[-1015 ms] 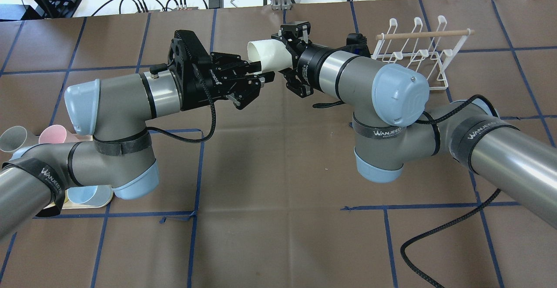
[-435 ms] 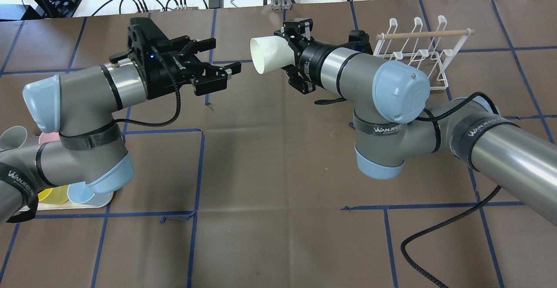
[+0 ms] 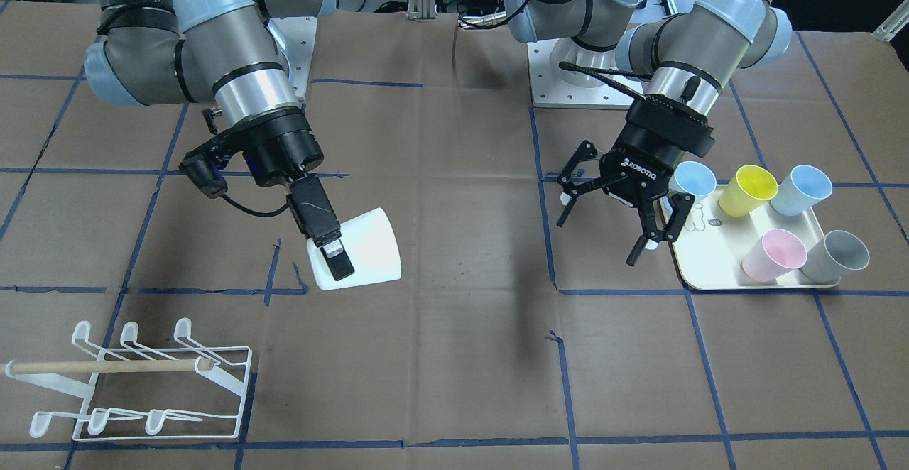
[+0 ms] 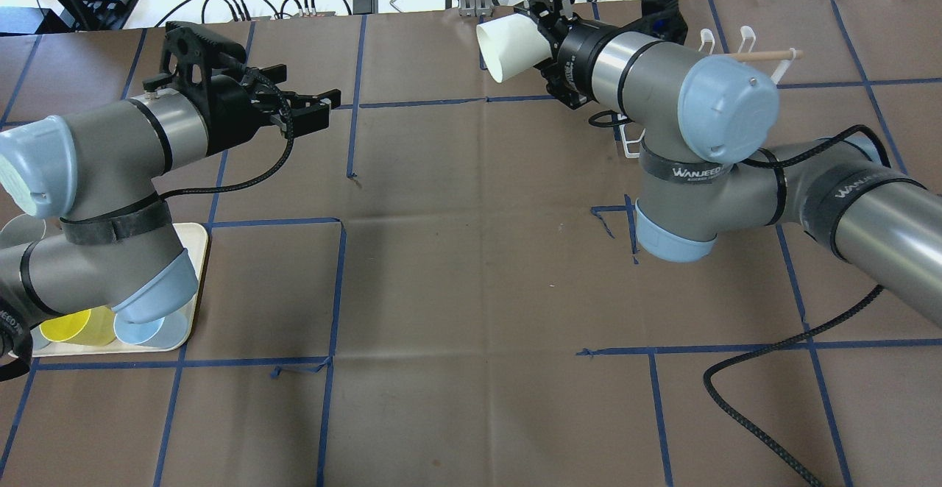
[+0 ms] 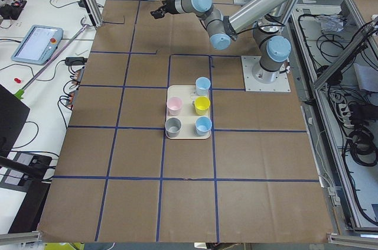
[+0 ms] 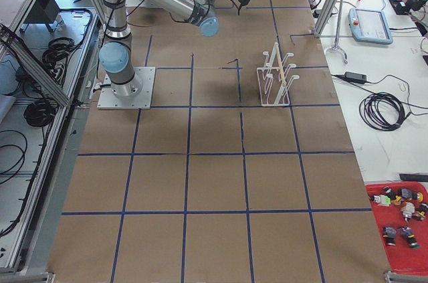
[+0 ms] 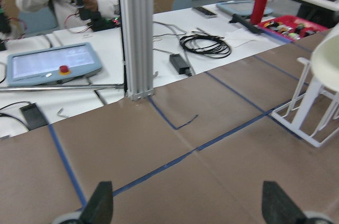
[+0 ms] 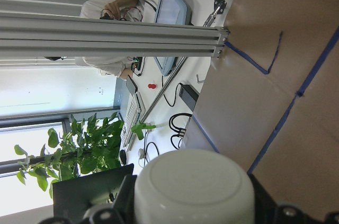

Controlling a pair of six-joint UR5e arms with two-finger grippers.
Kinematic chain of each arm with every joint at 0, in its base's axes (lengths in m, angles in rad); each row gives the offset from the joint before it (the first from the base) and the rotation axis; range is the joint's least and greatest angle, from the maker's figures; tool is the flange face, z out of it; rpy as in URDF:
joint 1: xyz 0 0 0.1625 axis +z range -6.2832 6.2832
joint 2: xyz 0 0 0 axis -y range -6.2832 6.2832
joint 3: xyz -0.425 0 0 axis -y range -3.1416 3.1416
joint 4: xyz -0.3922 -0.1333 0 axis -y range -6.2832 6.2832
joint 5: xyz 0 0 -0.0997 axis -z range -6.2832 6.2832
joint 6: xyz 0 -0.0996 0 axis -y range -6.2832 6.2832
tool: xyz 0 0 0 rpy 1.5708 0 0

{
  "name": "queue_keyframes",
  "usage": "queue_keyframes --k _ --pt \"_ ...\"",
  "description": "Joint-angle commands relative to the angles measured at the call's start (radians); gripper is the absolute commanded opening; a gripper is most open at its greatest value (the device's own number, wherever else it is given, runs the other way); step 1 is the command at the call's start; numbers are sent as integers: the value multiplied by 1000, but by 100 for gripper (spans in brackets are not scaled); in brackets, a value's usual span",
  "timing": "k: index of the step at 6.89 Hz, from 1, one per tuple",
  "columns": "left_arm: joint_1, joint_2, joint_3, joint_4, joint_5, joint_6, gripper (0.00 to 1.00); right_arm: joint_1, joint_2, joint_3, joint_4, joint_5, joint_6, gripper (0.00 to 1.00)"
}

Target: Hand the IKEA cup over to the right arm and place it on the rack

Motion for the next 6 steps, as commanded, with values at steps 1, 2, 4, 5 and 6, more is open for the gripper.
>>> queue_keyframes --k 1,2,4,5,6 --pt "-16 26 102 -265 249 -152 99 -57 3 -2 0 -37 -414 14" --pt "-43 37 188 -457 350 -192 99 -80 4 -10 0 -106 -540 14" --pt "-88 41 421 -973 483 -298 99 -132 85 -106 -12 -133 -936 13" --pt "-102 29 515 -1162 497 -374 99 -153 121 -146 -14 -128 -1039 13" --pt "-128 24 547 -1255 527 -436 99 -205 156 -181 -27 -121 -1154 13"
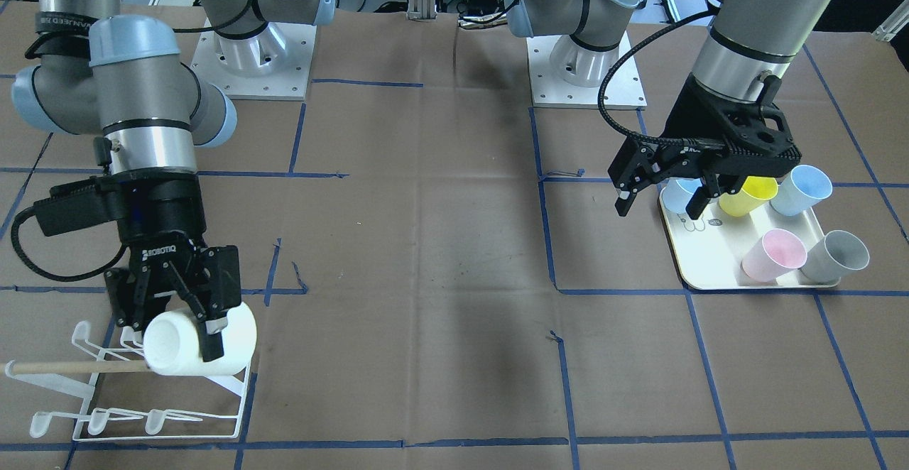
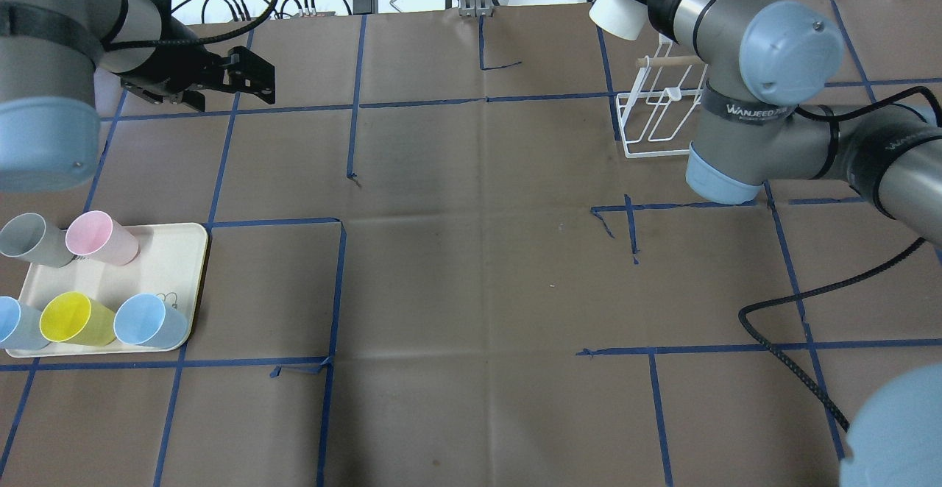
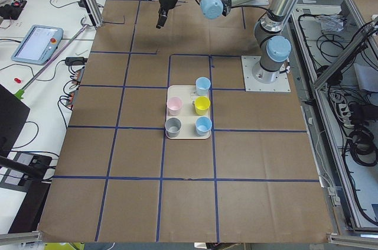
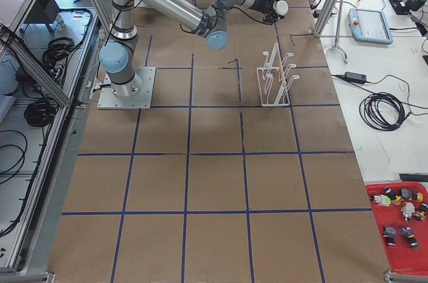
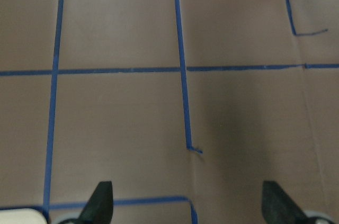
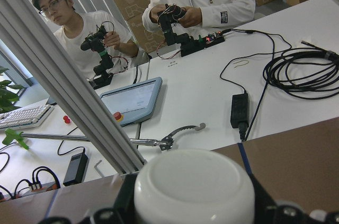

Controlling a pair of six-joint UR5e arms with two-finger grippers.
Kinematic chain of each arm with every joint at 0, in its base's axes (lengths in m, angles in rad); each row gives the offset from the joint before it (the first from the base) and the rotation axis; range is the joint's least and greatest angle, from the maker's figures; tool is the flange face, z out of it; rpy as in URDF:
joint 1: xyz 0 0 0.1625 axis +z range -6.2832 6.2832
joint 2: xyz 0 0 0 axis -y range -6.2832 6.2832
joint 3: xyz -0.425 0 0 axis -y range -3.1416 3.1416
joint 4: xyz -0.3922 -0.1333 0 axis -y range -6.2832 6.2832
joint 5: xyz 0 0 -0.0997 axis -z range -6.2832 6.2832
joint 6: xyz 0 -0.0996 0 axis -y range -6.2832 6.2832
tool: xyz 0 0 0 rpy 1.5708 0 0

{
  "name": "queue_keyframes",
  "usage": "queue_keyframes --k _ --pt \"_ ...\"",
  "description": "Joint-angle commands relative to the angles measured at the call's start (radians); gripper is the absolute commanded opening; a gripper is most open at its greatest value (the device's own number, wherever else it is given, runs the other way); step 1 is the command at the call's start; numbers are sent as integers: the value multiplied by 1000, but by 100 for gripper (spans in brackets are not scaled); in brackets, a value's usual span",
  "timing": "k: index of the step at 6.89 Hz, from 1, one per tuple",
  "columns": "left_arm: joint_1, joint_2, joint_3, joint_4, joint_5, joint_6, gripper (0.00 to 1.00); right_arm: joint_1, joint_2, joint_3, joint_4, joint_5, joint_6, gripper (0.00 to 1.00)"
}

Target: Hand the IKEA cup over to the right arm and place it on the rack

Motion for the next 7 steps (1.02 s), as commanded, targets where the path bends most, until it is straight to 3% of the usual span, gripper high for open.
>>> queue_keyframes --k 1,2,5,7 --pt "-60 -6 75 -210 144 -81 99 -83 84 -94 -16 11 -240 13" --pt "-77 -3 79 -215 156 -81 99 -91 131 -132 -24 14 -308 13" --pt "-64 29 59 -218 153 -73 99 -93 185 -111 -93 11 -320 14" --pt "29 86 15 -257 151 -73 99 -91 211 -96 -108 12 -320 14"
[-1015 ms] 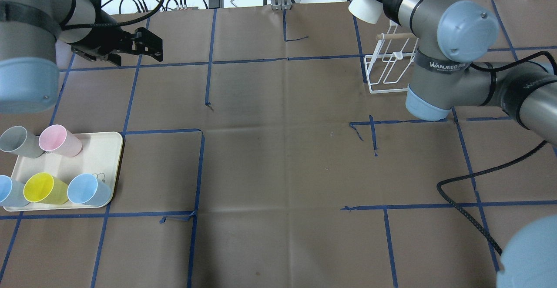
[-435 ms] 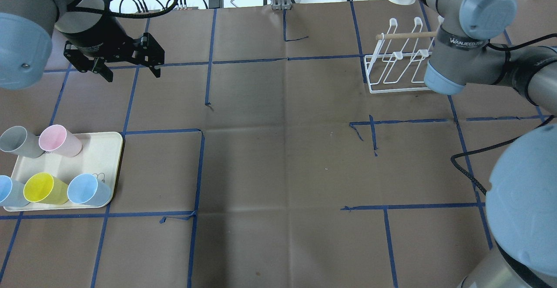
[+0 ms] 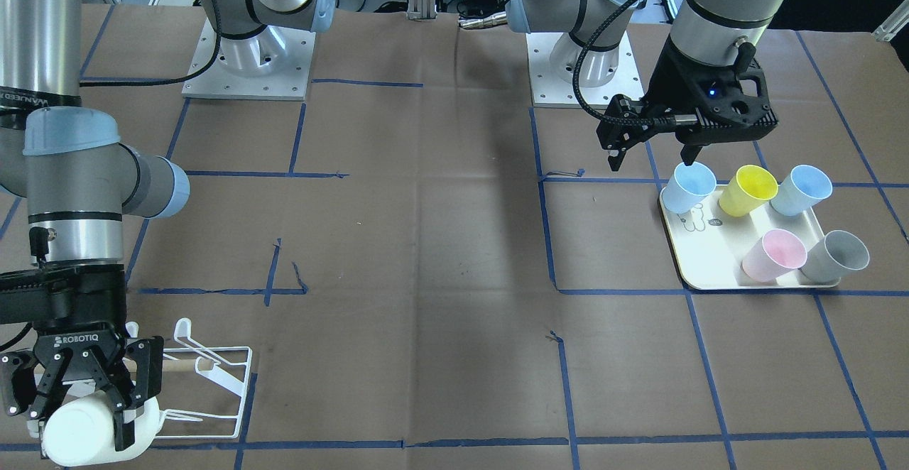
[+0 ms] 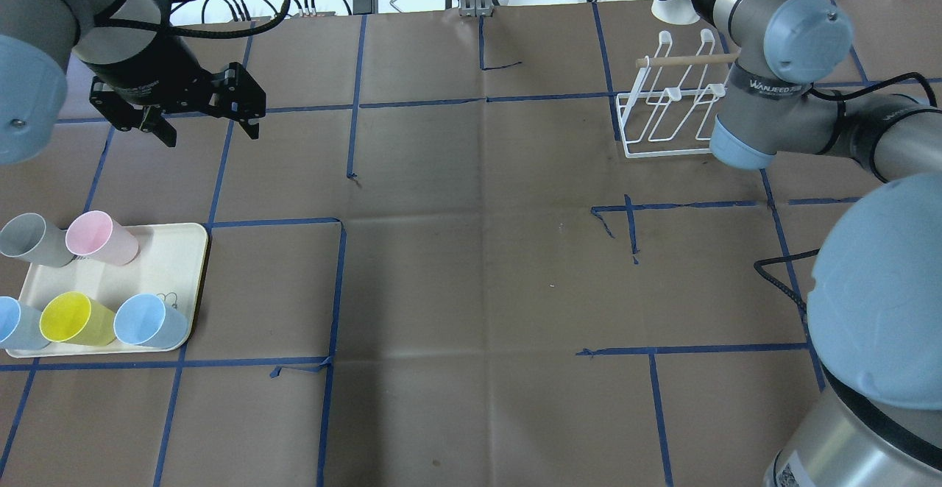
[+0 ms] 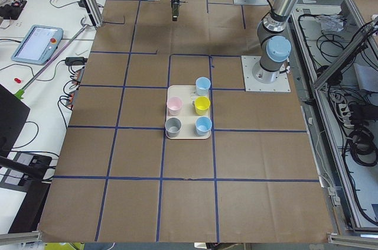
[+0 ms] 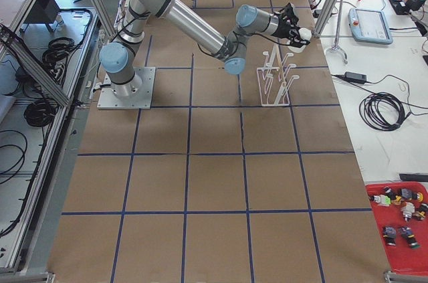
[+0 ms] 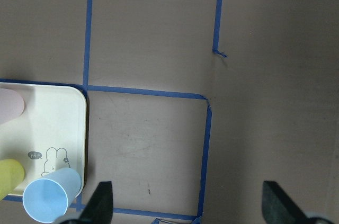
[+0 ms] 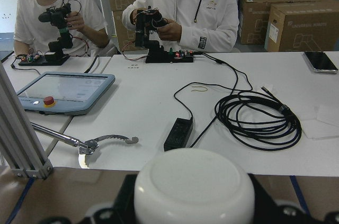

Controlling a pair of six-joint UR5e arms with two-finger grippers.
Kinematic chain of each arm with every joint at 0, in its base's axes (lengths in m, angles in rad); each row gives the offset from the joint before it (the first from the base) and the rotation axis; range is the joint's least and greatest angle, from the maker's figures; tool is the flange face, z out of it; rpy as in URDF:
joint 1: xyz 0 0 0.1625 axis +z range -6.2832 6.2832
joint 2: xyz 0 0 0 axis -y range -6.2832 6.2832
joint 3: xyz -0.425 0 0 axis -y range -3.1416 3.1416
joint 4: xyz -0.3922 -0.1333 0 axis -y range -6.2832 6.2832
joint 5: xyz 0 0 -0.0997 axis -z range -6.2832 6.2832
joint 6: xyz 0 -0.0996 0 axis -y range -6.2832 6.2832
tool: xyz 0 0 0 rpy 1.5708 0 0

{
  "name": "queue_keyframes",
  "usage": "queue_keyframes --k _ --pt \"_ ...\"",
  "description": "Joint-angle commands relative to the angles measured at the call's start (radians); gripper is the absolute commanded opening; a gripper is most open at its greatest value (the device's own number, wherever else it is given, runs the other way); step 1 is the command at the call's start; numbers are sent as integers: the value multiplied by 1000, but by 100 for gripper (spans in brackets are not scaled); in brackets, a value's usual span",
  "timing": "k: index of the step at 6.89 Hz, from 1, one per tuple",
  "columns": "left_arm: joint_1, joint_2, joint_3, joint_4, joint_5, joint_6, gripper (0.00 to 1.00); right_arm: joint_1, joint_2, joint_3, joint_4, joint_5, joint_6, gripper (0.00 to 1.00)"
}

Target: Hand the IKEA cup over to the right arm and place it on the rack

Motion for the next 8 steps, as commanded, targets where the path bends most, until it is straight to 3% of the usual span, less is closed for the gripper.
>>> queue_keyframes --k 1,4,6,7,8 --pt "113 99 -102 -23 -2 73 99 1 16 11 -15 1 1 14" --pt "336 291 -352 -6 -6 410 99 1 10 51 -12 -1 3 19" --pt "462 312 -432 -2 -22 538 99 3 8 68 -12 1 3 35" --pt "464 287 -434 26 -22 548 99 3 3 62 -13 -1 19 96" --pt "464 266 -434 61 -22 548 99 3 3 67 -3 -6 20 100"
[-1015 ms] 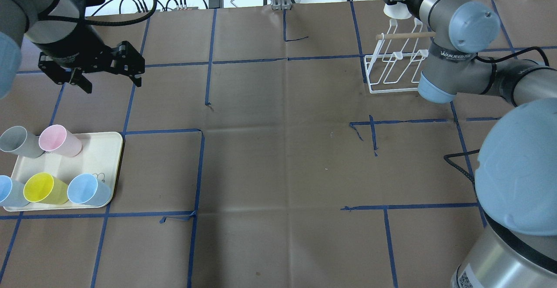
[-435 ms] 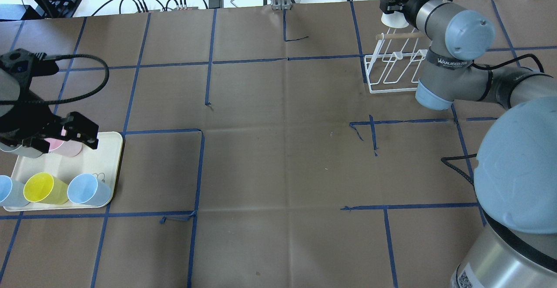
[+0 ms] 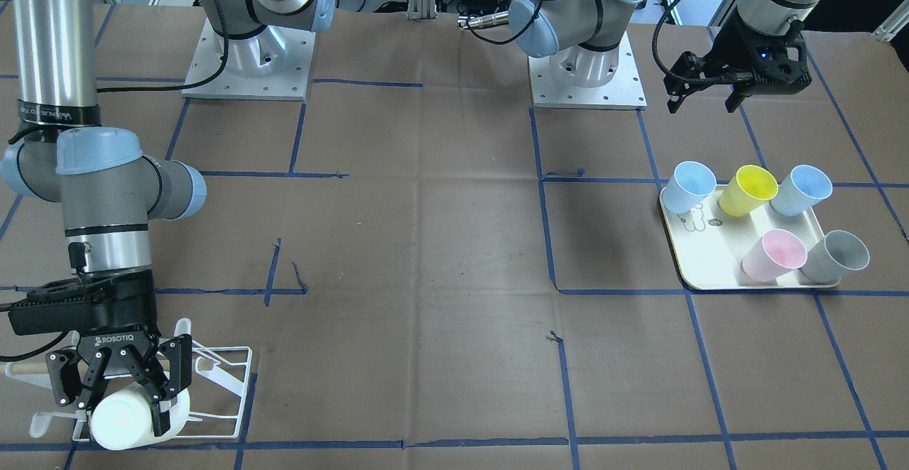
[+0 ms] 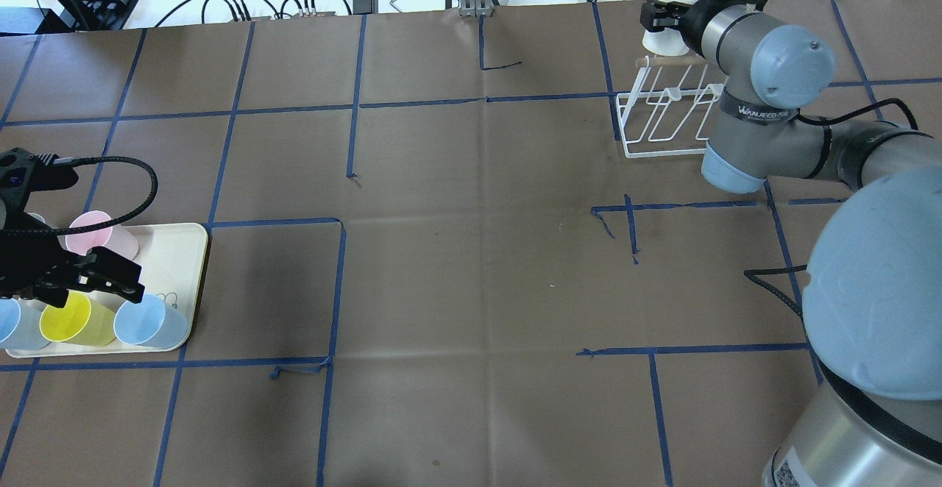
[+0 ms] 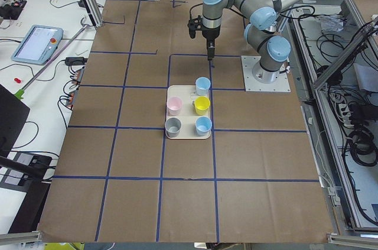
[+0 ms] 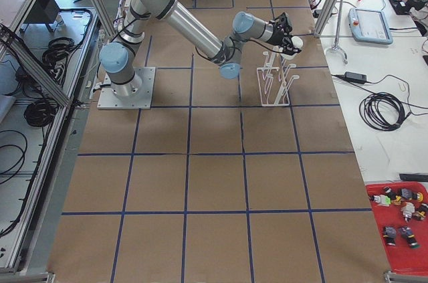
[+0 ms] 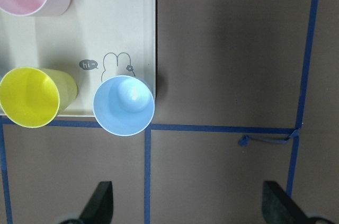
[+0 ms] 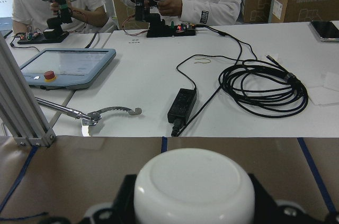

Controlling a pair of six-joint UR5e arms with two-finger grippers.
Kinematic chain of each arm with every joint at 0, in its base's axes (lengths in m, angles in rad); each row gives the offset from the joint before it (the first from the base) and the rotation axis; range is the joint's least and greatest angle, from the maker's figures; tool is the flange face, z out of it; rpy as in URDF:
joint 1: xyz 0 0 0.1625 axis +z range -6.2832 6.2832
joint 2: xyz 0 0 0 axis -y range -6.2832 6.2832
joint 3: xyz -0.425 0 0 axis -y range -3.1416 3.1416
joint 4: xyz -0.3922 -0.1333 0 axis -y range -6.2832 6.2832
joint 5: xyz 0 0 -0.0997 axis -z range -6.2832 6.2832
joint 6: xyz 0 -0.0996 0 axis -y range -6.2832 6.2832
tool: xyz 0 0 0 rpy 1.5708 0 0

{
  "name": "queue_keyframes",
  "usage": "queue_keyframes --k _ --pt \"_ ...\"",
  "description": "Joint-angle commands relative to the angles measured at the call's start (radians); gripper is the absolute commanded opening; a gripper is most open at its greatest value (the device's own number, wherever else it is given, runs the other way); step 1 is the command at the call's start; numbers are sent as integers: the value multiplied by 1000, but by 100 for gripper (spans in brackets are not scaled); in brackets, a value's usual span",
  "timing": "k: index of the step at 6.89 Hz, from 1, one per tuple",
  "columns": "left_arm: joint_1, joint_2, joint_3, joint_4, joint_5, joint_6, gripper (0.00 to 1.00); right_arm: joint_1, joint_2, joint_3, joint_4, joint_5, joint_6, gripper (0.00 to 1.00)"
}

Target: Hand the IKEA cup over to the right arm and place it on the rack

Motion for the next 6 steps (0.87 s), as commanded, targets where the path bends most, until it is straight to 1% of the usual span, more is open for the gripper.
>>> queue_keyframes --k 1,2,3,4,5,6 --pt "8 -70 -8 79 -5 12 99 0 -3 1 9 -4 4 100" --pt "8 -145 -8 152 -5 12 99 0 -8 0 9 -7 4 100" --pt "8 -205 -9 178 -5 12 99 0 -12 -6 20 -13 -1 100" --pt "8 -251 -15 220 -3 12 99 2 -29 -9 67 -15 1 100" --pt "10 -276 -40 267 -2 12 99 5 -75 -12 107 -15 4 100" --pt "11 -279 -96 327 -2 12 99 23 -131 -9 127 -15 7 100"
